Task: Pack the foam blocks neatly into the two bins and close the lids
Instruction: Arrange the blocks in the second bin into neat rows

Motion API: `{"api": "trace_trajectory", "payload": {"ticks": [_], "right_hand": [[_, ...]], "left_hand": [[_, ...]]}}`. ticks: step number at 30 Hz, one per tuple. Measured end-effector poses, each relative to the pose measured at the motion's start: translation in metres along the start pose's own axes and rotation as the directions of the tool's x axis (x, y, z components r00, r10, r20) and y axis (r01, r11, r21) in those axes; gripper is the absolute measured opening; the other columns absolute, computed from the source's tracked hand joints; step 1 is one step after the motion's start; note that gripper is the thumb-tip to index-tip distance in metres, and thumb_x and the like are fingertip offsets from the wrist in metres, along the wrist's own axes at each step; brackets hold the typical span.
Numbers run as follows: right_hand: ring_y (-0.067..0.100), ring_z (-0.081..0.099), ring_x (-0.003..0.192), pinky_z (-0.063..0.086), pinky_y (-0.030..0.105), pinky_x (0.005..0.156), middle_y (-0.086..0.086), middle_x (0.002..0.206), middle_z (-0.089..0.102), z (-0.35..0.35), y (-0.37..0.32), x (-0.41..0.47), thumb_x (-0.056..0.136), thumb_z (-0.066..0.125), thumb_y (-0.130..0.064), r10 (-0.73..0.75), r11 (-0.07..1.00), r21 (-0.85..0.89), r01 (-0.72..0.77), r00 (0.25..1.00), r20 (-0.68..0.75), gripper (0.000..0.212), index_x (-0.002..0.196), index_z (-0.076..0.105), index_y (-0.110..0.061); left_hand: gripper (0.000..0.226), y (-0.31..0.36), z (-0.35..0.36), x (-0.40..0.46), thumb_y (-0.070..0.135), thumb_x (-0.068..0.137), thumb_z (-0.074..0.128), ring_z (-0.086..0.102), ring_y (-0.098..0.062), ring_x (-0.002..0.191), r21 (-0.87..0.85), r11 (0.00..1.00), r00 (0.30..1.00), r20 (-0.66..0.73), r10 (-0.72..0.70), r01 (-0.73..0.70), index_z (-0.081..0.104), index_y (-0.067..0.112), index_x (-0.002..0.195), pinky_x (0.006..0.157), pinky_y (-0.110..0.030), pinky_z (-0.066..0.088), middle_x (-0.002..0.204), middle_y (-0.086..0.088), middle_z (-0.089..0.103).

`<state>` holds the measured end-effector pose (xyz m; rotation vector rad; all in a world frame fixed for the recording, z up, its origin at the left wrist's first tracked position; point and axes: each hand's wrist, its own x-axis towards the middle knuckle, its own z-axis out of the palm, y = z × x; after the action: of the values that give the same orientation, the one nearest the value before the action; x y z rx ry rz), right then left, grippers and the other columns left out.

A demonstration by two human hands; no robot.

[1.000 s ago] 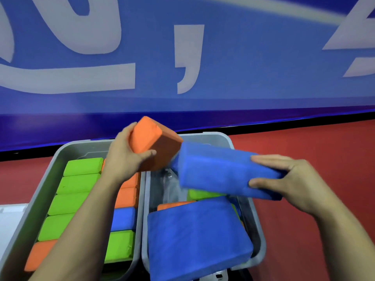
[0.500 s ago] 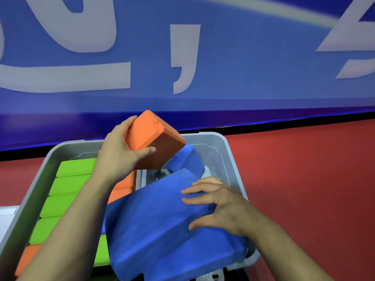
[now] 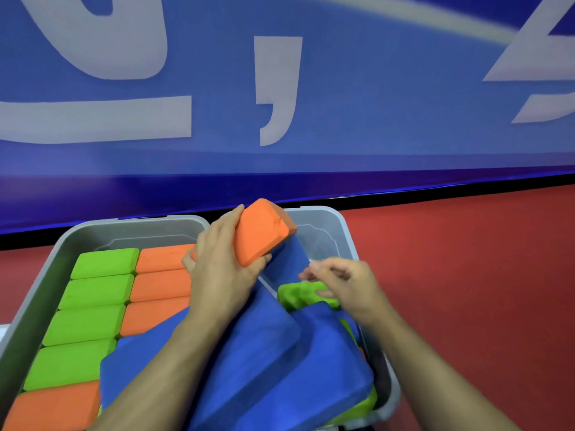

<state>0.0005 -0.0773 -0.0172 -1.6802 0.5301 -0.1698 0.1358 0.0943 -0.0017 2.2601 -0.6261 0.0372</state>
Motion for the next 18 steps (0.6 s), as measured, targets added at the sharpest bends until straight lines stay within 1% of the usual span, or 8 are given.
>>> {"api": "trace_trajectory", "payload": {"ticks": [1, 2, 4, 6, 8, 11, 14, 18], "right_hand": [[0.009, 0.072, 0.088, 0.056, 0.036, 0.086, -0.003, 0.09, 0.078, -0.012, 0.013, 0.014, 0.095, 0.07, -0.022, 0.023, 0.991, -0.129, -0.033, 0.997, -0.075, 0.012, 0.092, 0.077, -0.013], [0.006, 0.071, 0.088, 0.055, 0.034, 0.086, -0.008, 0.09, 0.076, -0.021, 0.028, 0.029, 0.092, 0.072, -0.025, 0.042, 0.947, -0.313, -0.066, 0.996, -0.084, 0.009, 0.095, 0.077, -0.017], [0.009, 0.066, 0.107, 0.05, 0.031, 0.096, -0.014, 0.109, 0.071, -0.034, 0.058, 0.06, 0.087, 0.076, -0.037, 0.143, 0.742, -0.664, -0.091, 0.989, 0.025, 0.027, 0.112, 0.072, -0.027], [0.015, 0.057, 0.124, 0.045, 0.032, 0.102, -0.012, 0.133, 0.061, -0.037, 0.078, 0.084, 0.085, 0.075, -0.048, 0.243, 0.561, -0.826, -0.054, 0.965, 0.102, 0.045, 0.126, 0.064, -0.034], [0.018, 0.05, 0.131, 0.041, 0.034, 0.107, -0.009, 0.143, 0.055, -0.033, 0.093, 0.104, 0.081, 0.077, -0.053, 0.291, 0.511, -0.86, 0.004, 0.94, 0.177, 0.057, 0.132, 0.059, -0.037], [0.02, 0.048, 0.134, 0.039, 0.038, 0.112, -0.005, 0.146, 0.054, -0.02, 0.114, 0.126, 0.077, 0.081, -0.052, 0.362, 0.5, -0.863, 0.072, 0.888, 0.284, 0.072, 0.141, 0.055, -0.031], [0.021, 0.051, 0.131, 0.039, 0.035, 0.111, -0.001, 0.142, 0.057, -0.009, 0.13, 0.135, 0.078, 0.083, -0.043, 0.424, 0.526, -0.847, 0.072, 0.841, 0.335, 0.073, 0.142, 0.055, -0.025], [0.021, 0.056, 0.127, 0.042, 0.034, 0.109, 0.001, 0.138, 0.06, -0.002, 0.138, 0.138, 0.077, 0.083, -0.038, 0.474, 0.583, -0.812, 0.03, 0.799, 0.37, 0.071, 0.141, 0.055, -0.025]], "left_hand": [[0.091, -0.001, 0.001, 0.001, 0.041, 0.075, 0.083, 0.033, -0.008, 0.133, 0.003, 1.0, 1.0, -0.001, 0.001, -0.001, 0.03, 0.046, 0.149, 0.102, -0.046, 0.027, 0.143, 0.026, 0.038], [0.091, -0.002, 0.002, 0.001, 0.041, 0.075, 0.083, 0.034, -0.008, 0.133, -0.001, 1.0, 1.0, -0.008, -0.002, 0.002, 0.03, 0.045, 0.149, 0.102, -0.045, 0.026, 0.144, 0.024, 0.039], [0.092, -0.007, 0.002, 0.002, 0.041, 0.075, 0.083, 0.034, -0.008, 0.133, -0.022, 1.0, 1.0, -0.028, -0.011, 0.01, 0.029, 0.045, 0.15, 0.103, -0.044, 0.026, 0.146, 0.021, 0.04], [0.093, -0.01, 0.002, 0.005, 0.04, 0.075, 0.083, 0.034, -0.01, 0.134, -0.028, 0.999, 0.999, -0.033, -0.023, 0.022, 0.029, 0.045, 0.15, 0.105, -0.047, 0.027, 0.148, 0.017, 0.041], [0.093, -0.016, 0.002, 0.007, 0.041, 0.074, 0.084, 0.035, -0.012, 0.135, -0.018, 0.999, 0.999, -0.033, -0.039, 0.038, 0.029, 0.044, 0.15, 0.109, -0.051, 0.029, 0.148, 0.014, 0.042], [0.094, -0.019, 0.004, 0.009, 0.04, 0.073, 0.084, 0.037, -0.016, 0.135, -0.025, 0.998, 0.998, -0.029, -0.055, 0.054, 0.03, 0.041, 0.15, 0.11, -0.057, 0.032, 0.147, 0.012, 0.044], [0.095, -0.021, 0.005, 0.008, 0.039, 0.073, 0.085, 0.039, -0.016, 0.134, -0.028, 0.998, 0.998, -0.015, -0.057, 0.057, 0.031, 0.041, 0.15, 0.11, -0.056, 0.033, 0.144, 0.013, 0.045], [0.095, -0.024, 0.006, 0.008, 0.041, 0.072, 0.086, 0.04, -0.017, 0.133, -0.018, 0.998, 0.998, -0.012, -0.06, 0.06, 0.031, 0.042, 0.15, 0.109, -0.057, 0.034, 0.143, 0.013, 0.046]]}}
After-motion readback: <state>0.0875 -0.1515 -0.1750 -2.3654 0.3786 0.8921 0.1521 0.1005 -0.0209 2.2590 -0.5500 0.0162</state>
